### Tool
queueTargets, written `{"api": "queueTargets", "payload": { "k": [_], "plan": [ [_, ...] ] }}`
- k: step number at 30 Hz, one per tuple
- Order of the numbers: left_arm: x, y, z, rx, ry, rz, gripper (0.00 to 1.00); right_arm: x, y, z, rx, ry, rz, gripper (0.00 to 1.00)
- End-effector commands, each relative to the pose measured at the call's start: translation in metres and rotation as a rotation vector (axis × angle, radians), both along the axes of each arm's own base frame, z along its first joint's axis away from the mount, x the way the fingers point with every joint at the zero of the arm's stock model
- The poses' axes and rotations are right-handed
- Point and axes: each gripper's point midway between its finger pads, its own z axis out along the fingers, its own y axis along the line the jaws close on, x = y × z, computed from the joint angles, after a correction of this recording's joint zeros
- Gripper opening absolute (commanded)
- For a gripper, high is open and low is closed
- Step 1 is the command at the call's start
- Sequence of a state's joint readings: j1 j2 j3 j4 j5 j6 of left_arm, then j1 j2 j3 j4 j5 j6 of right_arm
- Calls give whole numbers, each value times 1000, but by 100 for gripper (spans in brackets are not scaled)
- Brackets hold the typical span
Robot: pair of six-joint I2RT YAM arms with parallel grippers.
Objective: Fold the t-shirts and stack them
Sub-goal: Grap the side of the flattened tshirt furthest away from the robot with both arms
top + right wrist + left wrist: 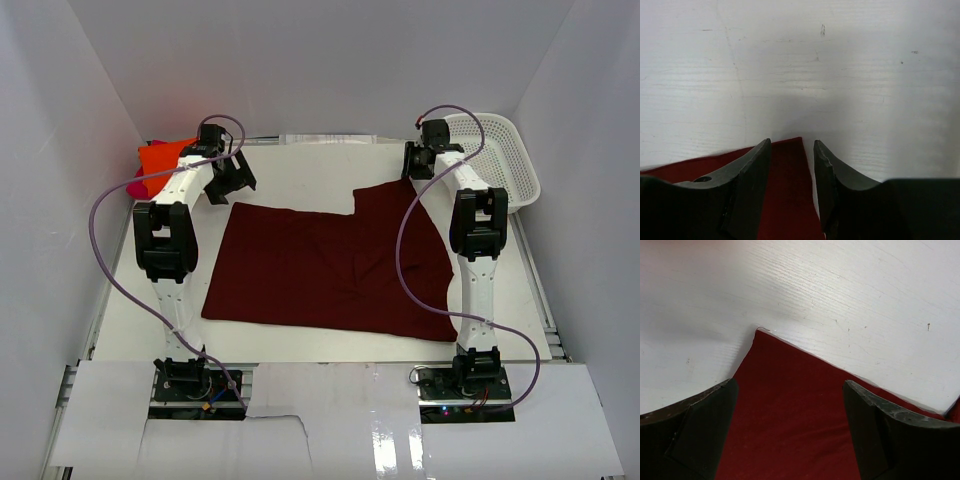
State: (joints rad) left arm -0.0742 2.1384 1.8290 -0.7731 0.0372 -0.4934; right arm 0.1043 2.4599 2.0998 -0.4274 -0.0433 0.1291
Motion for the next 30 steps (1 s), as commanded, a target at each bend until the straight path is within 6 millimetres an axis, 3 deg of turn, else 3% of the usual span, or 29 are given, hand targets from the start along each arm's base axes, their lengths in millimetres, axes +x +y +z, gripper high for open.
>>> {"api": "queueTargets", "payload": {
  "k": [1, 8, 15, 22, 25, 30],
  "plan": [
    [5, 1, 6, 7, -33, -6, 96, 3, -11, 5, -41, -7, -13, 46],
    [4, 1, 5, 8, -28, -9, 96, -1, -10, -7, -59, 27, 12, 44],
    [3, 1, 3, 10, -25, -10, 96, -8, -5, -18, -87, 68, 43, 31],
    [0, 1, 0, 11, -13, -15, 96, -13, 4, -28, -99, 94, 84, 24],
    [0, 3, -2, 15, -9, -15, 96, -12, 8, -31, -93, 101, 99, 9],
    [-2, 3, -5, 20, 1, -19, 96, -12, 13, -29, -72, 93, 116, 8]
  ]
}}
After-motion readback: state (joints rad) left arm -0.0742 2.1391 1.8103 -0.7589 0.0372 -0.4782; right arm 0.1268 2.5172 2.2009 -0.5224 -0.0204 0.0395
